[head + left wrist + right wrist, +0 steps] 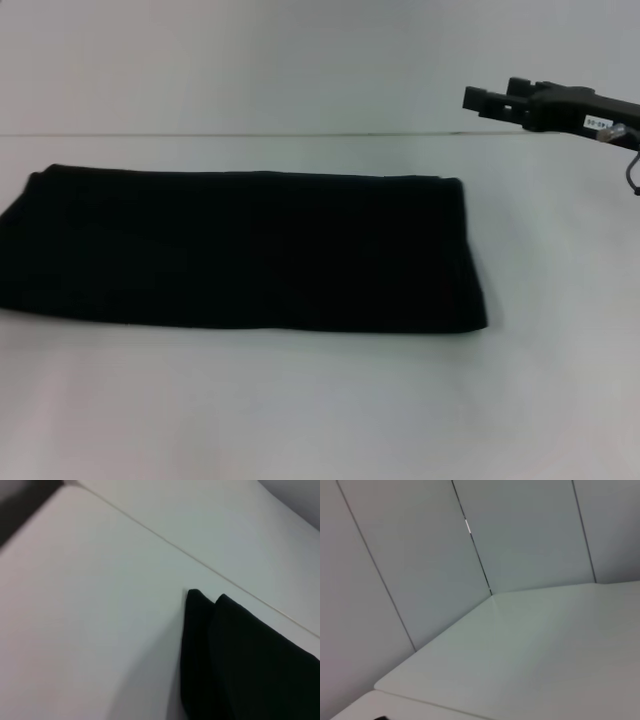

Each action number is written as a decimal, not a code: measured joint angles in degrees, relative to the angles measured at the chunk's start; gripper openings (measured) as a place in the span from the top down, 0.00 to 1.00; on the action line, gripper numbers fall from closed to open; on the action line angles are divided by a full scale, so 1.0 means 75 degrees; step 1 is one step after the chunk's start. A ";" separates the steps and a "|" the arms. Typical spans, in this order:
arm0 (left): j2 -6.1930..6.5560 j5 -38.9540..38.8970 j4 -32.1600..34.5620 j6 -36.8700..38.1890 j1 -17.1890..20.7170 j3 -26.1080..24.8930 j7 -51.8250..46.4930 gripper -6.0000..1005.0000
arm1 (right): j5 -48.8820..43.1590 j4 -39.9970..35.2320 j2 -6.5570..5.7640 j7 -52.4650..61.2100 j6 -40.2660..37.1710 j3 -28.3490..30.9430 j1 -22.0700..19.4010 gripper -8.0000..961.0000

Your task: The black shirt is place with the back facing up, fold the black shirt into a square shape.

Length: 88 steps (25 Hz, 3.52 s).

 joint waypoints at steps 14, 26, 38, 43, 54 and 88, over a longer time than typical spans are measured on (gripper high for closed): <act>0.0323 -0.0847 0.0251 0.2218 -0.1114 0.0031 0.0072 0.97 | 0.0333 0.0074 -0.0052 -0.0216 0.0198 0.0052 -0.0208 0.05; -0.0869 -0.1576 -0.1424 0.1668 -0.3798 0.2200 0.0243 0.97 | 0.0715 0.0079 -0.0580 -0.0235 -0.0170 0.0085 -0.0883 0.05; -0.1147 -0.4259 -0.5061 0.0419 -0.3599 0.2425 0.3517 0.79 | 0.0563 0.0087 -0.0700 -0.0345 -0.0282 -0.0021 -0.0914 0.06; -0.1113 -0.4332 -0.5014 0.0973 -0.3559 0.2396 0.3548 0.63 | 0.0195 0.0095 -0.0776 0.0203 -0.0480 -0.0158 -0.0880 0.06; -0.0770 -0.4540 -0.3087 0.0815 -0.2545 0.2422 0.2918 0.28 | -0.0613 0.0866 -0.1291 0.3211 -0.0623 -0.1472 -0.0326 0.06; -0.0539 -0.4097 -0.2369 0.0320 -0.1846 0.2508 0.3778 0.06 | -0.0996 0.2587 0.0014 0.3897 0.2246 -0.1612 0.0835 0.18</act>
